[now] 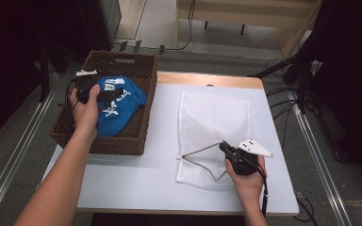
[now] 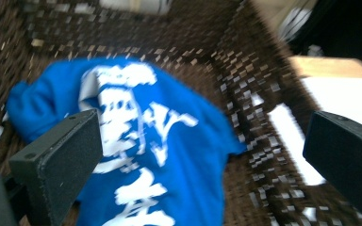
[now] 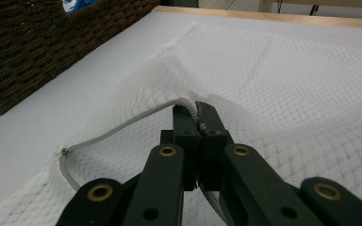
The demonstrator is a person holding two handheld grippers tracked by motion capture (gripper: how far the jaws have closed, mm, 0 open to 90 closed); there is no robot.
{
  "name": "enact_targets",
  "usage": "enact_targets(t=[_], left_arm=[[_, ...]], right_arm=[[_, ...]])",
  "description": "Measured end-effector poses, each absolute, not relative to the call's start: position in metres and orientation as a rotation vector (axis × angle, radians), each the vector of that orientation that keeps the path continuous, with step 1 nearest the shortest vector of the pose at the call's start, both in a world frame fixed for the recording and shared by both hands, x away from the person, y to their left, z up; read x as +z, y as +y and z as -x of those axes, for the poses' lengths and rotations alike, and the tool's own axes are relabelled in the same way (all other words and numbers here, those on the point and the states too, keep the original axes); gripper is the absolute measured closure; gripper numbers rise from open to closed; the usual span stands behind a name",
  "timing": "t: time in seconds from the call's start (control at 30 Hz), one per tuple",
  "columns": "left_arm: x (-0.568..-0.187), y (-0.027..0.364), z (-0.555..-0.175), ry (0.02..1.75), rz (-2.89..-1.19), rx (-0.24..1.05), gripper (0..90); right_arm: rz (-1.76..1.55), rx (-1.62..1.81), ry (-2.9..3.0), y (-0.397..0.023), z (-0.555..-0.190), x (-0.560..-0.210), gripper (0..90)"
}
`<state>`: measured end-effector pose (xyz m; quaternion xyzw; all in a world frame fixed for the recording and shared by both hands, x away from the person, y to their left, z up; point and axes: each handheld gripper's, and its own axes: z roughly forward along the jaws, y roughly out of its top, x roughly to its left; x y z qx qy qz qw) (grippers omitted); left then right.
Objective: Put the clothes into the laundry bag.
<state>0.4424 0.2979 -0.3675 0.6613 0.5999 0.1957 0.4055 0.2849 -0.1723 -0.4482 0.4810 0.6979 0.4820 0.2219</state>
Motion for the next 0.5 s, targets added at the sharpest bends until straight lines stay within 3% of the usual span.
enact_targets(t=[0.1,0.5], left_arm=[[-0.374,0.301,-0.45,1.54,-1.679,0.438,0.0],[-0.399,0.303,-0.477,1.714,-1.738,0.439,6.3]], right_arm=[[-1.325,1.331,1.931,-0.172,-0.285,-0.449,89.4],[-1.329,1.325,1.937,-0.17,-0.286,-0.451,89.4]])
